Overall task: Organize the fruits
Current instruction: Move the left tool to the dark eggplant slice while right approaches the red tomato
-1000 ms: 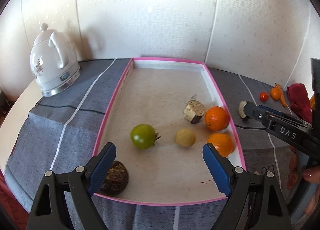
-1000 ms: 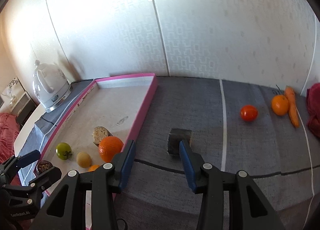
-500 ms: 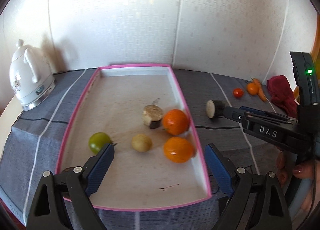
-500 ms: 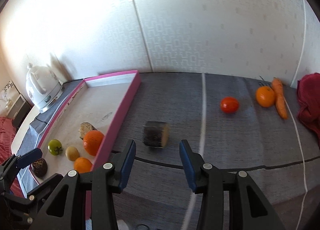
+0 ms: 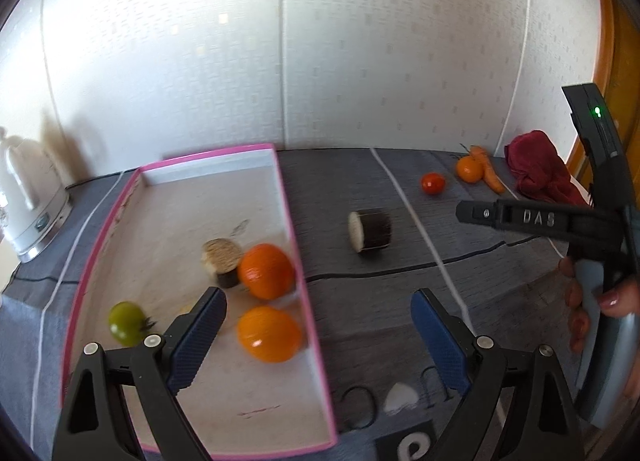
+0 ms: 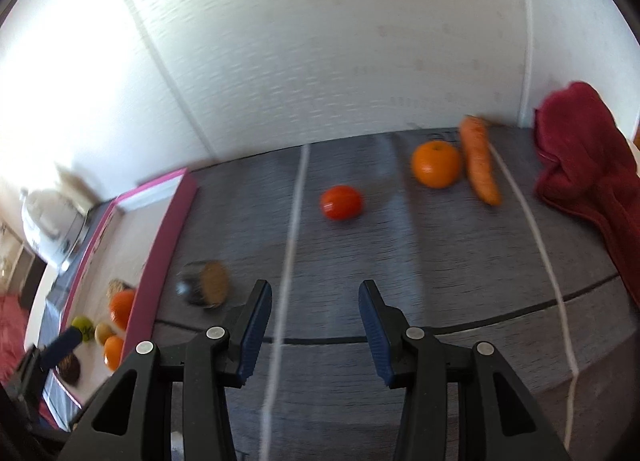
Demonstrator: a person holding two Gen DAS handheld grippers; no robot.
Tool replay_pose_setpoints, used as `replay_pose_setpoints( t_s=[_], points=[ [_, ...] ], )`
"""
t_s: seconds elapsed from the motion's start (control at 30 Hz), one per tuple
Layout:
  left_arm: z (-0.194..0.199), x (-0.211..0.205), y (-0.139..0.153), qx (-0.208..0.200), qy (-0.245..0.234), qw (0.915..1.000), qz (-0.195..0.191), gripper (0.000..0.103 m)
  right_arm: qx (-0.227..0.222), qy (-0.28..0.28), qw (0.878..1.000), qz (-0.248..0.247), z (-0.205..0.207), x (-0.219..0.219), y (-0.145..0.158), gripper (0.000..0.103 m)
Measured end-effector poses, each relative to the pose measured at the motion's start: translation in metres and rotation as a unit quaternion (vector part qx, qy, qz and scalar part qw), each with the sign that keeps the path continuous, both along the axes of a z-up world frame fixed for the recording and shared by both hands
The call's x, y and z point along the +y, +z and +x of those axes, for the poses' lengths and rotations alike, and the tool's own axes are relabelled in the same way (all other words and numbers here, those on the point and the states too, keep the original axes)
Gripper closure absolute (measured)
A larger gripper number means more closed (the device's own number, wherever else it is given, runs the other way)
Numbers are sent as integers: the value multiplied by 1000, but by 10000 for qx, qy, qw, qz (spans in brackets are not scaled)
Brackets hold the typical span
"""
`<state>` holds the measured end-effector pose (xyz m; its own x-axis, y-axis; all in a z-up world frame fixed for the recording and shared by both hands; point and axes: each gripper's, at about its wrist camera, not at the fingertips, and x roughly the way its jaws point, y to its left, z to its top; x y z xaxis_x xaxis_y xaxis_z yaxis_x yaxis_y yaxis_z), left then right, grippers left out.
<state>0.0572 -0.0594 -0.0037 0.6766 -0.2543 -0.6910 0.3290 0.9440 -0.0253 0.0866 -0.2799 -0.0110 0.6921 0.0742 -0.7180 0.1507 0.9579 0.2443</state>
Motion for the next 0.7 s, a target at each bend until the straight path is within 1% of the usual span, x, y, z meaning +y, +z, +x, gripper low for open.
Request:
replay_pose_setpoints(
  t_s=[0.13,0.23,0.37,0.53,0.57,0.63,0.7],
  points=[
    [7,-14,-5,19,-47,10000,59,9,-49,-201,9998,23,2,-20,4,57],
    [15,-23,-6,19,-45,10000,37,9,-98,-238,9996,82,6,-29,6,57],
    [26,-35,-6,-26,47,10000,12,9,-312,-46,9994,129,17,-31,7,57],
    [40,-41,-11,122,112,9998,-89,9,-435,319,9976,-440,41,-13,4,57],
    [41,-42,-11,151,96,9998,-102,10,-425,348,9968,-589,47,-10,2,57],
    [45,-42,-12,196,54,9997,-115,11,-400,383,9961,-688,56,-9,-1,57],
    [47,-41,-12,191,12,9998,-81,12,-283,413,9950,-865,66,-9,-9,57]
  ],
)
